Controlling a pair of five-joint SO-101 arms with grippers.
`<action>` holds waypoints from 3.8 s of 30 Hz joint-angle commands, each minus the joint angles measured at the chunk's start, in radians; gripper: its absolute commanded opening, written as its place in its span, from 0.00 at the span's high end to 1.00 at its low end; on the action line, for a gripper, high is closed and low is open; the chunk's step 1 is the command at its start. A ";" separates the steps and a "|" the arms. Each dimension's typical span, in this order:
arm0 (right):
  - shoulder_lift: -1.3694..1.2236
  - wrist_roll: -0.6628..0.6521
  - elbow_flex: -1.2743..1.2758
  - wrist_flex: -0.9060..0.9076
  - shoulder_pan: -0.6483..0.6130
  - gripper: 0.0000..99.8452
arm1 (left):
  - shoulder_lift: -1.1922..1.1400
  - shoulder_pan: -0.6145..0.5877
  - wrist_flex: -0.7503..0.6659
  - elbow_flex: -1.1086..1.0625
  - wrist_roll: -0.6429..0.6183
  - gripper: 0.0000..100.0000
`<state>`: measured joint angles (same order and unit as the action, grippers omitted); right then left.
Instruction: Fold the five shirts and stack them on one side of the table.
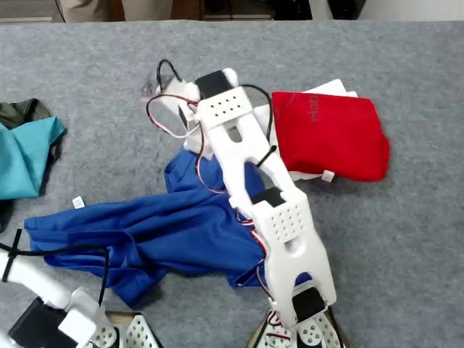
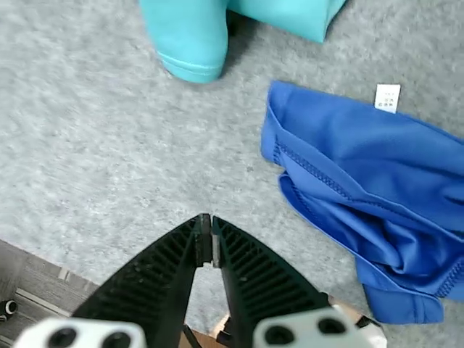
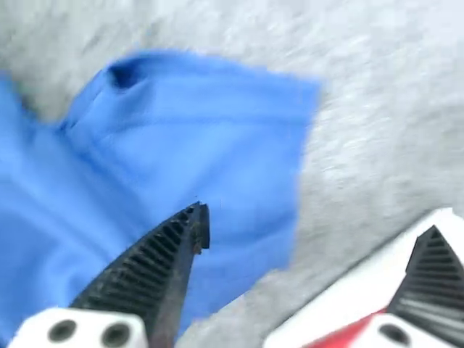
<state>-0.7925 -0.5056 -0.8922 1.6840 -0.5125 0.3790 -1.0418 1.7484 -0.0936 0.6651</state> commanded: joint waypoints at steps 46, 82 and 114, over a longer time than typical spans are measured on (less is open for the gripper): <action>-0.444 -0.066 -0.476 -0.143 0.022 1.00 | 0.030 0.006 -0.063 -0.212 -0.009 0.98; -0.432 0.178 -0.754 -0.052 0.088 1.00 | -0.530 0.150 -0.204 0.046 -0.529 0.95; -0.590 0.183 -0.763 -0.164 0.127 1.00 | -0.387 0.149 -0.391 -0.456 -0.496 0.97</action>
<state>-1.3863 -0.3307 -1.6134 1.5382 -0.4127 -0.0629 -0.8470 1.4047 -0.4803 0.1158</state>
